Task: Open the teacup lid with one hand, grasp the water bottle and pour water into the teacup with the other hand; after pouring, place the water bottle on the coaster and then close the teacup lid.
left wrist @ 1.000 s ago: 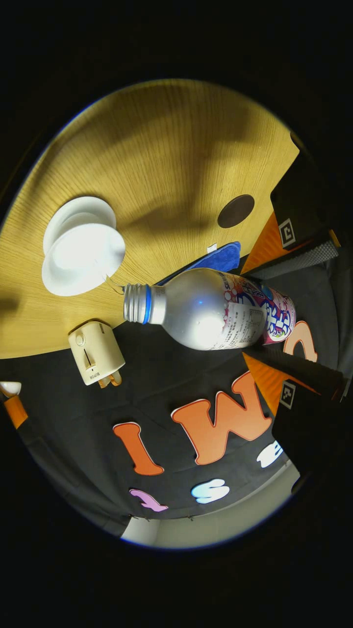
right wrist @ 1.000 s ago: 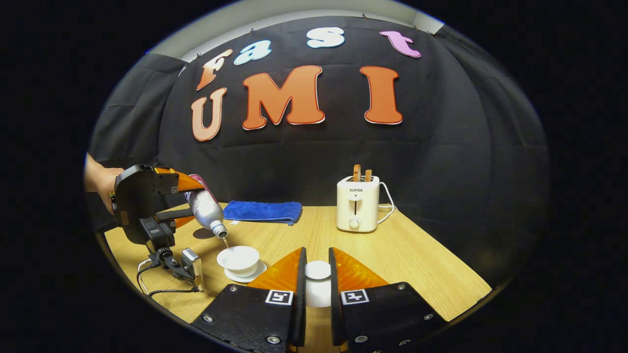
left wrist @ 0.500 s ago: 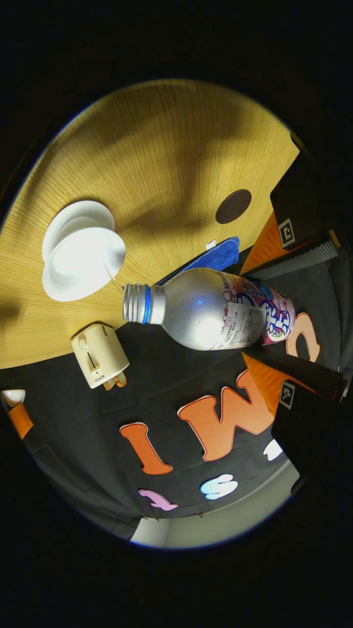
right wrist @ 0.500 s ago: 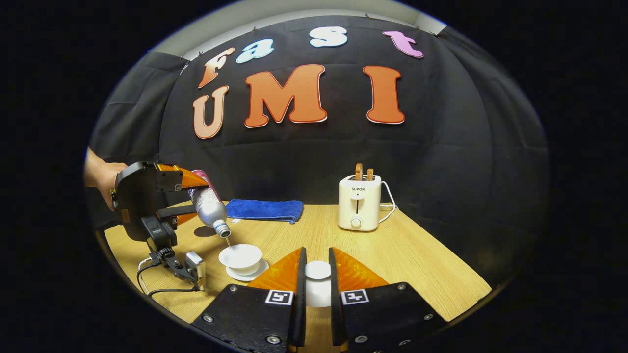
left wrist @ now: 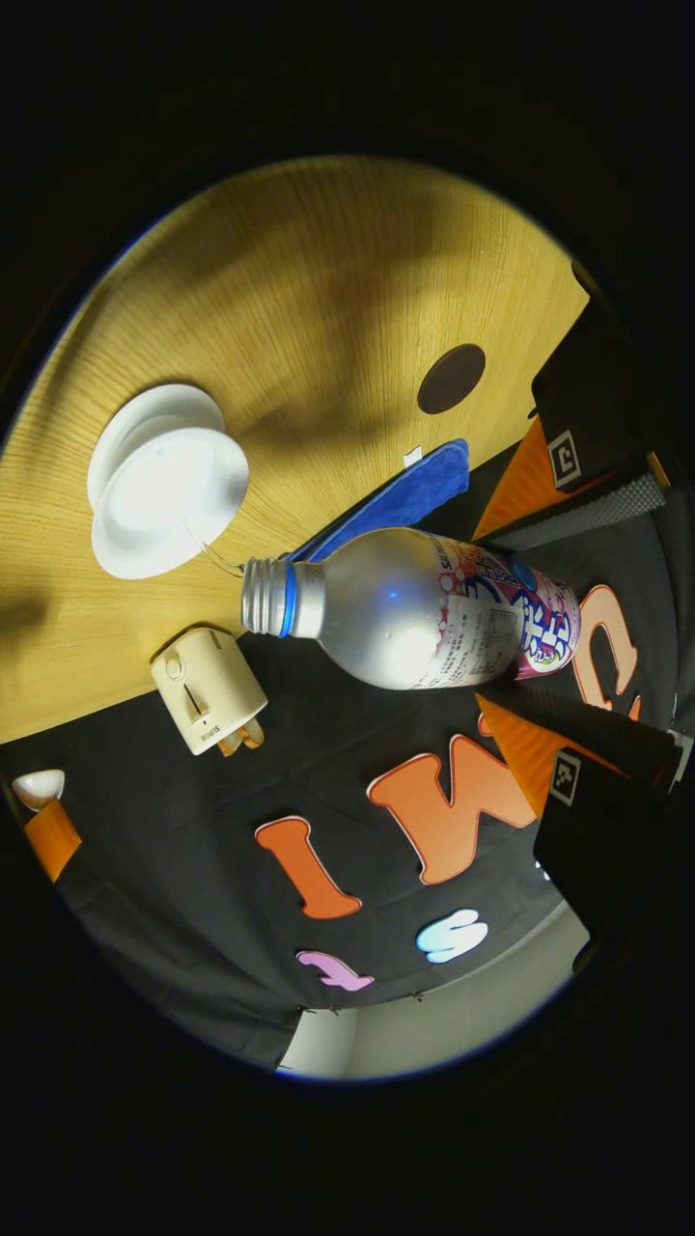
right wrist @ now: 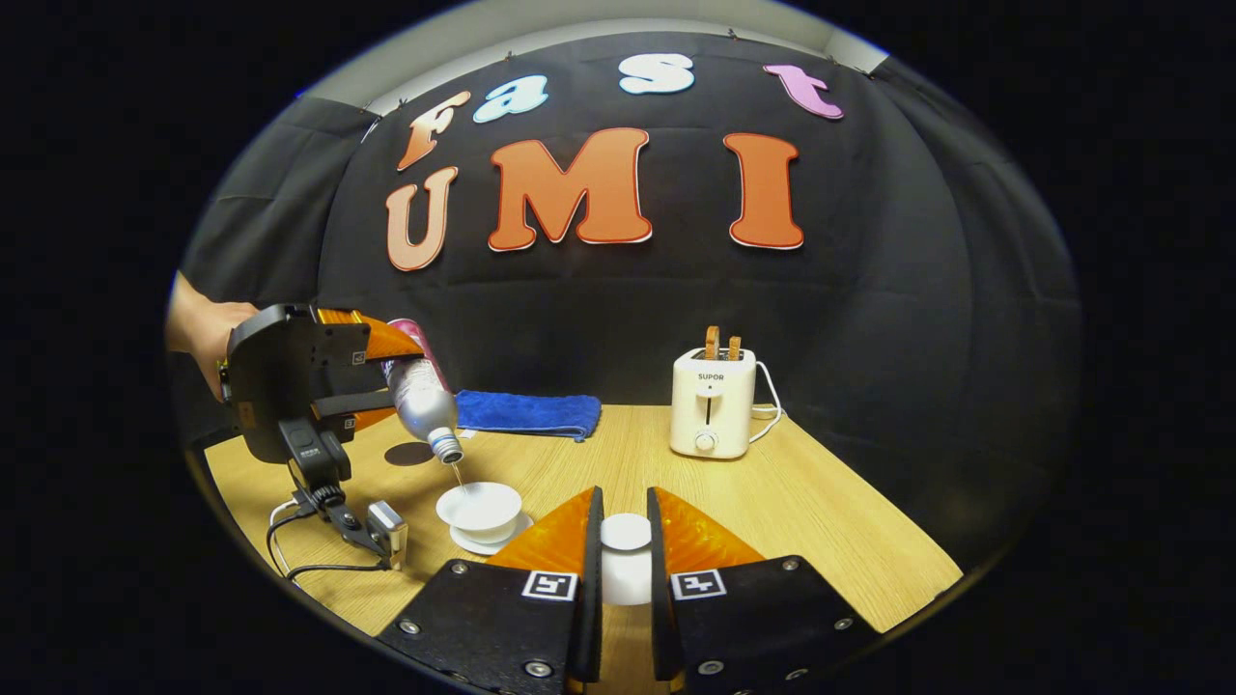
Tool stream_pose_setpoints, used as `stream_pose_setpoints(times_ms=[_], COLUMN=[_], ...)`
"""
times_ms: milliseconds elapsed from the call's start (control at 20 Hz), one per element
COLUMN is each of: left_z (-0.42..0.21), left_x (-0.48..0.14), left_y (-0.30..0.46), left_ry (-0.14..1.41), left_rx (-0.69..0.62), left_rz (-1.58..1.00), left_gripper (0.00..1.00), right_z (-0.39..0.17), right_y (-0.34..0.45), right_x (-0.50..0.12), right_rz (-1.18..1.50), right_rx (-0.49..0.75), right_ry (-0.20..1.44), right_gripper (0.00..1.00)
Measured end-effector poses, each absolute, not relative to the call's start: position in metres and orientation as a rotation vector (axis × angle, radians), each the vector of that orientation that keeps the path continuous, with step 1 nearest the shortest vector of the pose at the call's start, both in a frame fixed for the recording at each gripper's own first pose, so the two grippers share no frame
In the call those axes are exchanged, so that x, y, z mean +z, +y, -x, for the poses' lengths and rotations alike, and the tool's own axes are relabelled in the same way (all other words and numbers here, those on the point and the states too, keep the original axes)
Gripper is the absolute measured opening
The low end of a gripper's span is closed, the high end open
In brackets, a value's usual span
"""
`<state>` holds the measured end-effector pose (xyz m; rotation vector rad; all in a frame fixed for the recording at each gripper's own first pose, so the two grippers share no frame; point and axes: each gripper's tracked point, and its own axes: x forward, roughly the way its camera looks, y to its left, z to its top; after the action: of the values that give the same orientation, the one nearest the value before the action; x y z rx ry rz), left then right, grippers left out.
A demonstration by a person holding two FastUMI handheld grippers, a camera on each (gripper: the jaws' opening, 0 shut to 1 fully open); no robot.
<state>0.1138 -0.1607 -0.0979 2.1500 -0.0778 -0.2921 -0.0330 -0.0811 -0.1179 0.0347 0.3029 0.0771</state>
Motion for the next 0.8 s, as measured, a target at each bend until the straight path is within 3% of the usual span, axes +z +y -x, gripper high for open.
stream_pose_setpoints(times_ms=[550,800], left_z=[-0.115,-0.114], left_x=[-0.091,-0.113], left_y=[-0.164,-0.158], left_ry=[-0.127,-0.085], left_rx=[-0.276,-0.32], left_rz=[-2.131,-1.976], left_gripper=[0.84,0.83], right_z=[0.031,0.028], right_y=[-0.065,-0.058], right_x=[-0.121,-0.123], right_rz=[-0.021,-0.019], right_rx=[0.103,0.101], right_ry=[0.321,0.332], right_gripper=[0.21,0.22])
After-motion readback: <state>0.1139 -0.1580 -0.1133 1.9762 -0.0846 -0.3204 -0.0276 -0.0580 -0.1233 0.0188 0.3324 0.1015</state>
